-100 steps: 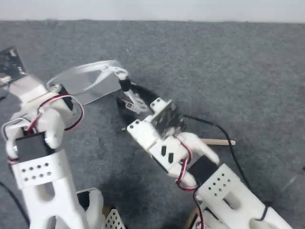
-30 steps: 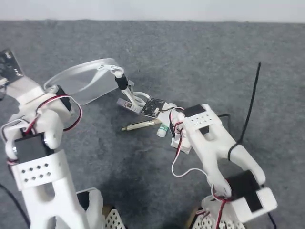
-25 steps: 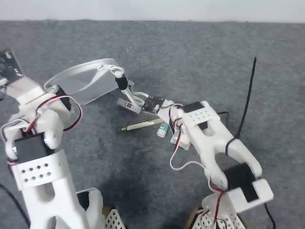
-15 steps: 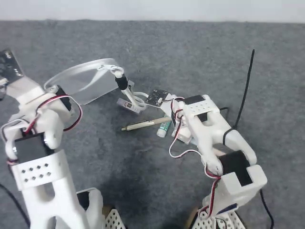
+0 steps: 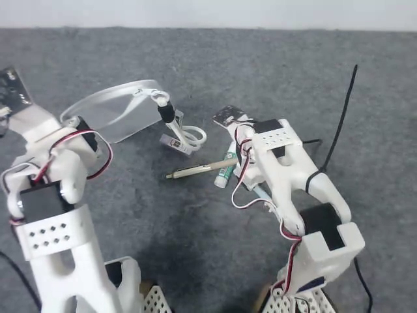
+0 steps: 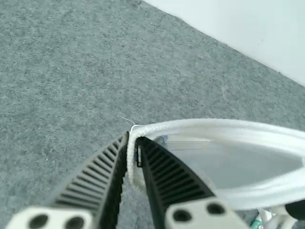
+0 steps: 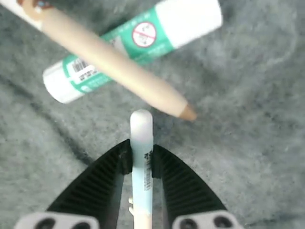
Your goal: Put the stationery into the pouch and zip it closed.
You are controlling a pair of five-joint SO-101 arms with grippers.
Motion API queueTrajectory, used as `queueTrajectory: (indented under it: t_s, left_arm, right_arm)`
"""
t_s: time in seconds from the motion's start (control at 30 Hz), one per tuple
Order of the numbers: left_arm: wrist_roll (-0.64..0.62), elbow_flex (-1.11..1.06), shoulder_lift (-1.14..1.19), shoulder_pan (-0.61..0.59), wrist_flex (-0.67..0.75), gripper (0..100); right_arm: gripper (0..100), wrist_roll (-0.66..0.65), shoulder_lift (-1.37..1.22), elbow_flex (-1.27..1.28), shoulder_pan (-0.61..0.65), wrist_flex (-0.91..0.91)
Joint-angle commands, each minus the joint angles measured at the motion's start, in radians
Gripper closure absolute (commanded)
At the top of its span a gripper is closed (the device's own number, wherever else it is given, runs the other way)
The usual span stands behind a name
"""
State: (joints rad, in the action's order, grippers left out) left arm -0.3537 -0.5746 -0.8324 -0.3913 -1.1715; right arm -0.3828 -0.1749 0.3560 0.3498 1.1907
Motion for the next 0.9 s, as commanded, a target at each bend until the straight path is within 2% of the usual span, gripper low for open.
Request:
queueTrajectory:
  t_s: [0.0, 0.43, 0.87]
  left_arm:
    - [0.006, -0.007, 0.005, -0.008, 0.028, 99]
    - [0.006, -0.007, 0.005, -0.002, 0.026, 99]
    - [0.006, -0.007, 0.005, -0.002, 0.023, 99]
  right_arm:
    - [99.3, 0.048, 0.03, -0.066, -0.012, 0.013]
    - [99.3, 0.166, 0.031, -0.204, -0.033, 0.14]
    - [99.3, 0.169, 0.077, -0.348, -0.005, 0.409]
